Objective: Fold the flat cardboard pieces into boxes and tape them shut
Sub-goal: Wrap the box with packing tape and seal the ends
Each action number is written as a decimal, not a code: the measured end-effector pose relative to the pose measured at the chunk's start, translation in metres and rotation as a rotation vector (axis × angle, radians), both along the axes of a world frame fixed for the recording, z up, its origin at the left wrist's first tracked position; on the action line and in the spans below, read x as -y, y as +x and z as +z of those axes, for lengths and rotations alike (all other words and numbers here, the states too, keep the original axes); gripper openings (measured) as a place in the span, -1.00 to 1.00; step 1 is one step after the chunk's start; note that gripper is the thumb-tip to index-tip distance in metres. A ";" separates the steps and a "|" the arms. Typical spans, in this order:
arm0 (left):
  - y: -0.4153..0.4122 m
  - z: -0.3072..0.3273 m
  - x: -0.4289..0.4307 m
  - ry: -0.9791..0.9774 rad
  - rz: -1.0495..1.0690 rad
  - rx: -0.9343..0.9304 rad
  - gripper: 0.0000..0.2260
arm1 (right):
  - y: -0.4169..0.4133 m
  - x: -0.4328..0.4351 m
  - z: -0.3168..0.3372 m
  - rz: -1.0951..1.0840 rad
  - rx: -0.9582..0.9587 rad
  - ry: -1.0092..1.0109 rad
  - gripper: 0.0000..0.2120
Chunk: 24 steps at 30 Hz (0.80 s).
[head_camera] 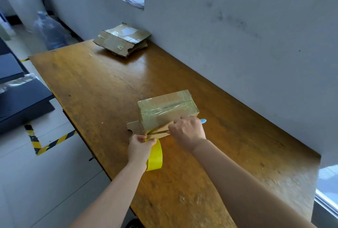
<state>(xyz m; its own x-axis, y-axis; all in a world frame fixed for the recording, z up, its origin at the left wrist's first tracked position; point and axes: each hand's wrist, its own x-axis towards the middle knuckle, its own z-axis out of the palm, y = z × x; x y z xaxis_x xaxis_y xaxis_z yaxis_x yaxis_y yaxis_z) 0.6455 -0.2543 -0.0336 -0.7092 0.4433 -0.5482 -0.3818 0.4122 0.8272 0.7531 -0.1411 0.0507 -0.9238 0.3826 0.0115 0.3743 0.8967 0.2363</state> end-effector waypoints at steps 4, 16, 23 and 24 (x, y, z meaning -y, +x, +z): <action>-0.005 0.002 0.001 -0.012 -0.005 -0.025 -0.75 | -0.009 0.006 0.004 -0.042 0.120 0.006 -0.78; -0.010 0.014 0.004 -0.127 -0.188 -0.207 -0.78 | 0.023 0.014 -0.045 -0.351 0.242 -0.200 -0.73; -0.014 0.013 0.008 -0.109 -0.202 -0.221 -0.78 | 0.068 0.017 -0.082 -0.461 0.235 -0.442 -0.64; -0.014 0.013 0.008 -0.105 -0.204 -0.216 -0.78 | 0.065 0.019 -0.078 -0.447 0.138 -0.420 -0.62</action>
